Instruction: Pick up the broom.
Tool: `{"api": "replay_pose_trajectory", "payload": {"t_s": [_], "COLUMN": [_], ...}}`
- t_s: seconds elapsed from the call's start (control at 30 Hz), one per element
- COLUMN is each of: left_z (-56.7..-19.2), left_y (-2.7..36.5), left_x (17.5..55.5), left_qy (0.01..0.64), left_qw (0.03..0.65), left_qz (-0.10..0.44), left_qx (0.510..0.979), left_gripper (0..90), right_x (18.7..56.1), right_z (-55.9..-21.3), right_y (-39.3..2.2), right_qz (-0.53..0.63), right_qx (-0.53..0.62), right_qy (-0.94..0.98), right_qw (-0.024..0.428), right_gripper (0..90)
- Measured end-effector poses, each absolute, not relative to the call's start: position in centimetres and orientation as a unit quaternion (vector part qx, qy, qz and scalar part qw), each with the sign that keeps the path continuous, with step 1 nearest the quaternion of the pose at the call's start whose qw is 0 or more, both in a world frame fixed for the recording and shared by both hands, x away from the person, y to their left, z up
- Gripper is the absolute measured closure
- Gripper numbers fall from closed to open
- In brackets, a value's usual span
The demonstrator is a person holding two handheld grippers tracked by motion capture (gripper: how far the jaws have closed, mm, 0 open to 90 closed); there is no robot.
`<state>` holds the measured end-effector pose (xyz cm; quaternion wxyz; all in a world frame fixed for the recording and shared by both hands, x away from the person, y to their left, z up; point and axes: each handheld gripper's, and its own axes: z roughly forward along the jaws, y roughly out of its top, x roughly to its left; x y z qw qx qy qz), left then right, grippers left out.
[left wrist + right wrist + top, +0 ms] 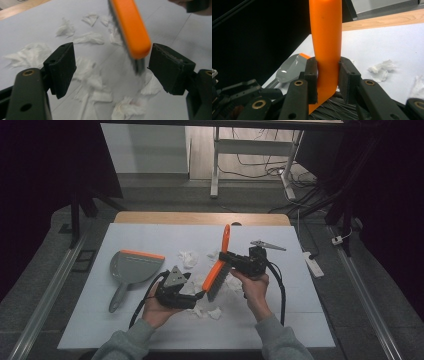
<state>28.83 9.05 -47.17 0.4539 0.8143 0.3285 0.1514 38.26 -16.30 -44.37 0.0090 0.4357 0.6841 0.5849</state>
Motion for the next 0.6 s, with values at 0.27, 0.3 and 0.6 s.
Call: {"api": "replay_pose_trajectory", "payload": {"t_s": [0.27,0.3,0.6], "left_z": [-47.6,-47.7,-48.8], "left_y": [7.4,7.3,7.1], "left_x": [29.6,29.8,30.1], "left_qy": [0.335,0.336,0.347], "left_qw": [0.466,0.466,0.478], "left_qz": [0.151,0.154,0.177], "left_qx": [0.805,0.803,0.787], "left_gripper": [23.5,23.5,37.7], "right_x": [37.9,37.9,37.5], "right_z": [-44.6,-44.6,-45.0], "right_y": [-15.3,-15.3,-14.9], "right_qz": [0.6,0.6,0.611], "right_qx": [0.444,0.444,0.452], "right_qy": [0.665,0.665,0.65], "right_qw": [0.014,0.014,0.0], "right_gripper": [70.8,70.8,70.8]}}
